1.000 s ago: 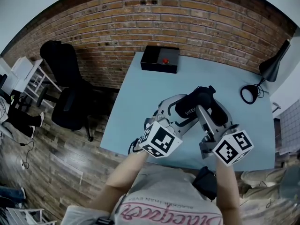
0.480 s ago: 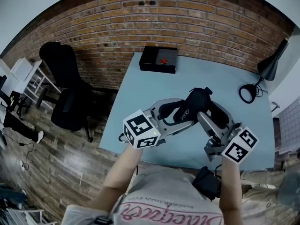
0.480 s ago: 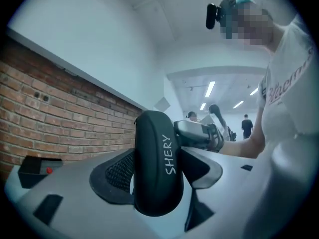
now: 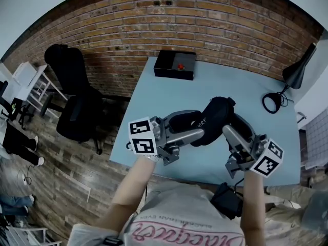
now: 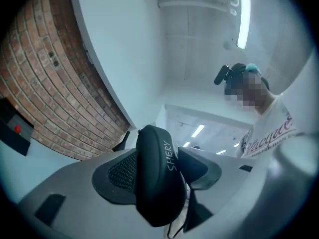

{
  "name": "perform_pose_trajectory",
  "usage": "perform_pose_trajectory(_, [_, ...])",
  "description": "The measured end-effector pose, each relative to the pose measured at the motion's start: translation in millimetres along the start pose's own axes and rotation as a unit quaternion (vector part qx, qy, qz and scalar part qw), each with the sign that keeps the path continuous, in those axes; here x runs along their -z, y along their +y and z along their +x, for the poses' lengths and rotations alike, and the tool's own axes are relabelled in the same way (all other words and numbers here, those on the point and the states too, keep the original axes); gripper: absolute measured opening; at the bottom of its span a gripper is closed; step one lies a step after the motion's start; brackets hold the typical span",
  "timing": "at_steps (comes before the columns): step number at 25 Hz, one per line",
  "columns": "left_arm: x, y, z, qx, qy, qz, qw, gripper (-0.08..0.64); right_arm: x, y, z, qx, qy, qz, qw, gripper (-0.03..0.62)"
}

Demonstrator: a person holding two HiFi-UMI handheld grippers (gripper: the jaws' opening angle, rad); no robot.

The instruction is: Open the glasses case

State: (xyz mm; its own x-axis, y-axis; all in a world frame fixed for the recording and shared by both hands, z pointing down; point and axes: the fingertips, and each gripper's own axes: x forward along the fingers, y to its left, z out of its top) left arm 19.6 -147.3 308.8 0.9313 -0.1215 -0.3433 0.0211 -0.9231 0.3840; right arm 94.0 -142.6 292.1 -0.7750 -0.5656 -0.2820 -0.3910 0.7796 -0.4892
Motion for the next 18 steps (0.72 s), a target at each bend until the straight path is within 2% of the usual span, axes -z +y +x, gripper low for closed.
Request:
perform_pose_trajectory(3, [-1,-2,-1,0.017,-0.017,-0.028,0.9993,0.272,-2,-3,-1,-0.008,-0.018,0.034,0.999,0.243])
perform_pose_trajectory(4, [-1,-4,0,0.025,-0.020,-0.033,0.9989,0.272,2,-5,-1,0.002,-0.009,0.024,1.000,0.241])
perform_pose_trajectory(6, [-1,-9,3,0.042,-0.024,-0.042,0.9979,0.272,15,-12,0,0.045,0.030,-0.031,0.998,0.226])
perform_pose_trajectory(7, [-2,-11,4,0.047,-0.024,-0.043,0.9977,0.272,20,-16,1,0.072,0.048,-0.060,0.994,0.149])
perform_pose_trajectory(8, [-2,-11,5,0.048,-0.024,-0.041,0.9977,0.272,24,-21,1,0.095,0.060,-0.078,0.991,0.119])
perform_pose_trajectory(10, [-1,-9,6,0.040,-0.023,-0.037,0.9983,0.272,26,-30,-1,0.132,0.067,-0.081,0.986,0.104])
perform_pose_trajectory(12, [-1,-3,6,0.020,-0.031,-0.034,0.9987,0.272,25,-40,-5,0.167,0.063,-0.073,0.981,0.085])
perform_pose_trajectory(15, [-6,19,-2,-0.051,-0.049,-0.023,0.9972,0.256,25,-49,-9,0.197,0.063,-0.065,0.976,0.067])
perform_pose_trajectory(16, [-7,26,-5,-0.077,-0.046,-0.009,0.9959,0.255,26,-51,-11,0.209,0.064,-0.058,0.974,0.067])
perform_pose_trajectory(18, [-7,30,-9,-0.119,-0.021,0.048,0.9916,0.256,26,-59,-15,0.243,0.059,-0.035,0.968,0.067])
